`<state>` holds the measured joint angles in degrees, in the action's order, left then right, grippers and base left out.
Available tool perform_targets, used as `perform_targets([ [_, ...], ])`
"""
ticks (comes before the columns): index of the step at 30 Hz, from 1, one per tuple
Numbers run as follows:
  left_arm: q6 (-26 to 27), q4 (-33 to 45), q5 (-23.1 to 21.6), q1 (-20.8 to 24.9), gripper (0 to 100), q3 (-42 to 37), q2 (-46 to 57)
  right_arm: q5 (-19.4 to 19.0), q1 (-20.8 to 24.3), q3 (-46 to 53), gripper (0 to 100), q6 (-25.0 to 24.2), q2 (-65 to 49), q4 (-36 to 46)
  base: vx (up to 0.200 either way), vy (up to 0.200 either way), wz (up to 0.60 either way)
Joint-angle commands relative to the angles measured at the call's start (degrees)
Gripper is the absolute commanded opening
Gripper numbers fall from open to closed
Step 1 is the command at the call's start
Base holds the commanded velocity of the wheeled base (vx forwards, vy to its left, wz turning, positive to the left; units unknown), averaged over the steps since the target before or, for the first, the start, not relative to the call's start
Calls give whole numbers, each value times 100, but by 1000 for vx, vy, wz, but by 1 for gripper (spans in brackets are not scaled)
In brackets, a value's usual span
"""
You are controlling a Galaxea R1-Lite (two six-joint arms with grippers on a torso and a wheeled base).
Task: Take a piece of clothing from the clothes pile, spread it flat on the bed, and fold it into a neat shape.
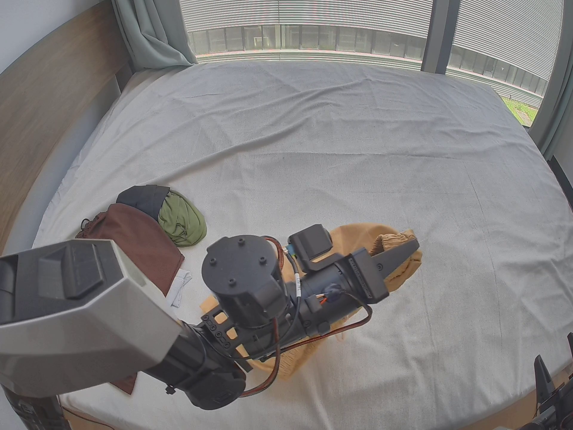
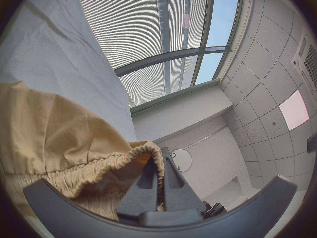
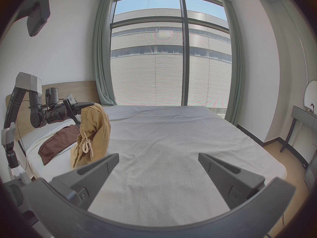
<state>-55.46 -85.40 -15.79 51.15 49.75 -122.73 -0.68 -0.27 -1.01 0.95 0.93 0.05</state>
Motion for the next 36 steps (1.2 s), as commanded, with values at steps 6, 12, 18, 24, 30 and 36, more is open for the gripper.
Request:
perform_targets([
  [6,-273,5,67,466,0,720,74,-2,9,101,100,2,-40,4,0,0,0],
  [12,-528,23,93,598,0,949,558,-2,9,101,100,2,-40,4,0,0,0],
  [18,-888,40,93,703,0,949,1050,-2,9,101,100,2,-40,4,0,0,0],
  [24,-1231,58,120,589,0,905,1410,-2,9,101,100,2,-40,4,0,0,0],
  [30,-1240,-3,146,53,0,378,1709,-2,9,101,100,2,-40,4,0,0,0],
  [36,-1134,-118,14,-343,0,-413,1727,-11,0,101,100,2,-40,4,0,0,0],
])
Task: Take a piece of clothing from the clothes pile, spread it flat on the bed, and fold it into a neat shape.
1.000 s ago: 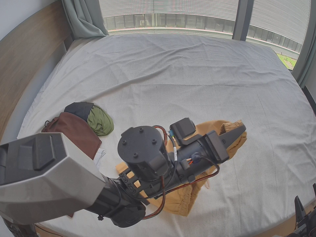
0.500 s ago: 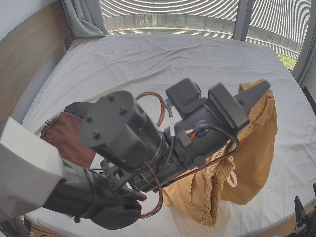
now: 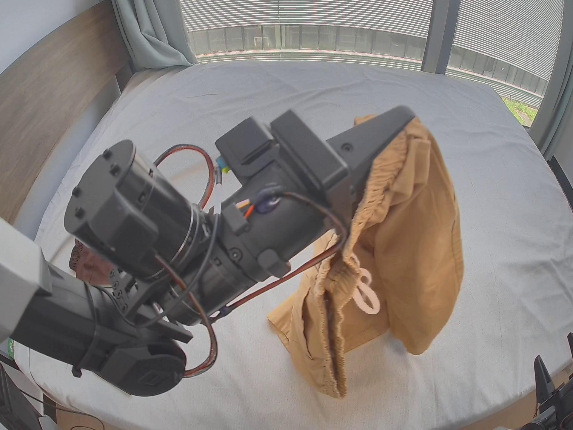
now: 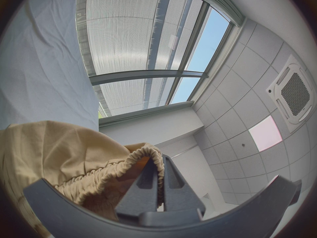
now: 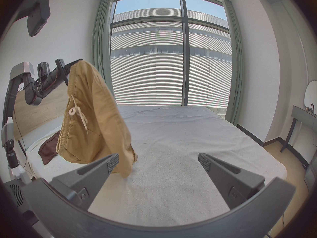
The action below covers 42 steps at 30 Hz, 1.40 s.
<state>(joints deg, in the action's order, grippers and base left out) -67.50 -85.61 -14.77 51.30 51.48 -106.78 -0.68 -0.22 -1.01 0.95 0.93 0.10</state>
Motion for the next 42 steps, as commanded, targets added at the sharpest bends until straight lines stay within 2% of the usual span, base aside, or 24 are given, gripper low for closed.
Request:
perform_targets([
  [1,105,-210,-105,-472,0,-736,69,-11,-4,101,100,2,-40,-1,0,0,0],
  [14,729,-342,-78,-1157,0,-1298,-581,-11,-4,101,100,2,-40,-1,0,0,0],
  [24,782,-351,-25,-1500,0,-1413,-695,-11,-4,101,100,2,-40,-1,0,0,0],
  [30,1107,-342,-34,-1720,0,-1729,-810,-11,-4,101,100,10,-84,-1,0,0,0],
  [37,1134,-342,-78,-1966,0,-1905,-818,-11,-4,101,100,10,-84,-10,0,0,0],
  [42,1362,-351,-87,-2177,0,-1993,-968,-11,-4,101,100,10,-93,-10,0,0,0],
])
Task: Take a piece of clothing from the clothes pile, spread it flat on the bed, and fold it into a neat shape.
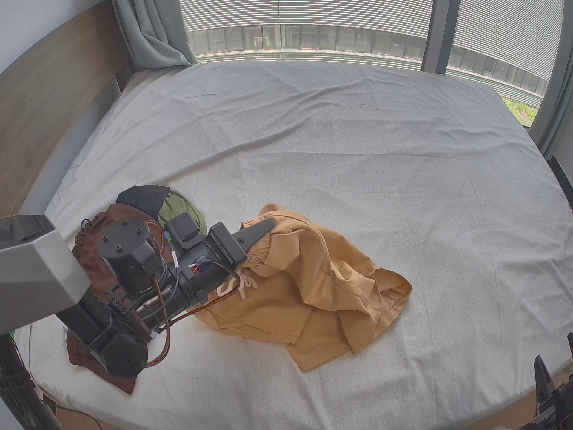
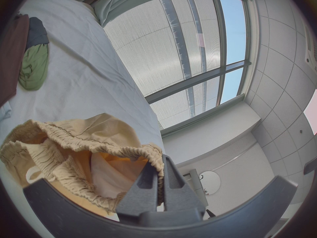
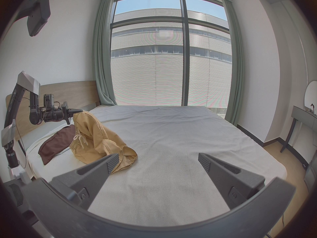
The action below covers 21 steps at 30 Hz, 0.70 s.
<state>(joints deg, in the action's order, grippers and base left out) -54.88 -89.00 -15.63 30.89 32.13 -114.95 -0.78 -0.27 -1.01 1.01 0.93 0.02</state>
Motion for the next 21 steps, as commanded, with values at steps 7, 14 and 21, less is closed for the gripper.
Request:
perform_targets([
  [7,478,-21,-10,-435,0,21,-494,-1,0,101,100,-5,-93,6,0,0,0],
  [14,725,-12,-63,-725,0,-14,-529,-1,0,101,100,-5,-93,6,0,0,0],
  [21,962,-12,-204,-945,0,-58,-608,-19,0,101,100,-31,-93,-2,0,0,0],
])
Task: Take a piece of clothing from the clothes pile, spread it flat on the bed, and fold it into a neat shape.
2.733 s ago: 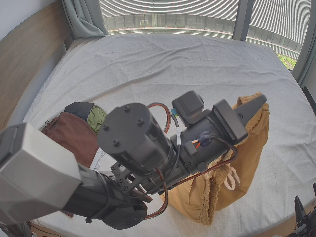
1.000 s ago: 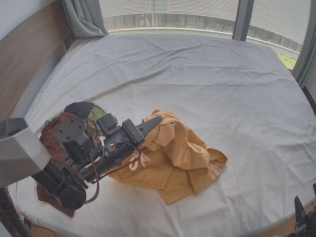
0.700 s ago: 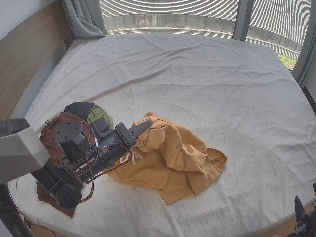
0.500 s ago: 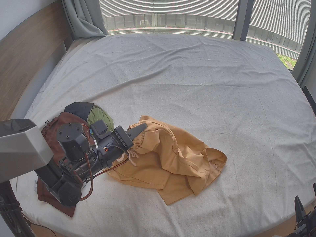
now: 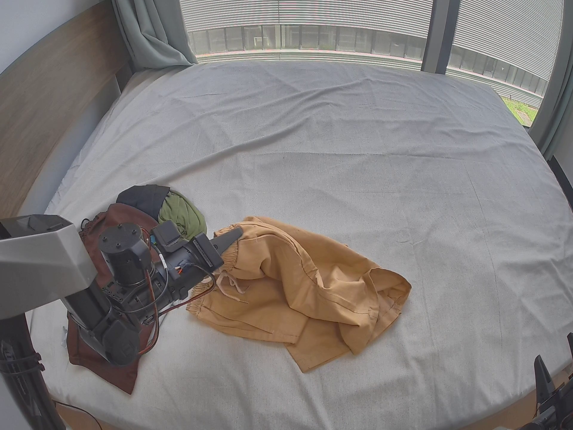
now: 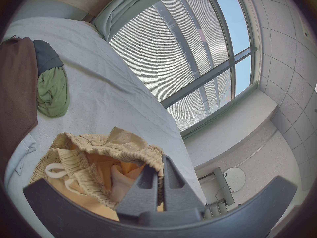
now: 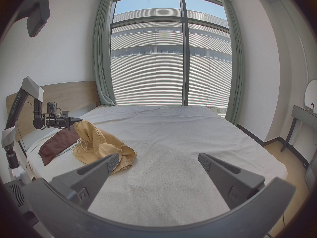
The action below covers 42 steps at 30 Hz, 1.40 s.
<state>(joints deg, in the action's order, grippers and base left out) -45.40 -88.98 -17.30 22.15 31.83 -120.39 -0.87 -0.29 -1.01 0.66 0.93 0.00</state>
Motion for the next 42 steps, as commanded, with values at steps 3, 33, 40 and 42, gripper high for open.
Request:
perform_targets([
  [3,13,-14,-46,-114,0,-36,-81,-19,3,101,100,22,-93,0,0,0,0],
  [33,136,-14,-37,-396,0,51,-221,-89,3,92,100,145,-93,-229,0,0,0],
  [40,216,-5,-37,-396,0,51,-221,-168,20,-286,100,145,435,-817,0,0,0],
  [42,216,-14,-37,-396,0,51,-213,-291,12,-286,100,128,575,-809,0,0,0],
])
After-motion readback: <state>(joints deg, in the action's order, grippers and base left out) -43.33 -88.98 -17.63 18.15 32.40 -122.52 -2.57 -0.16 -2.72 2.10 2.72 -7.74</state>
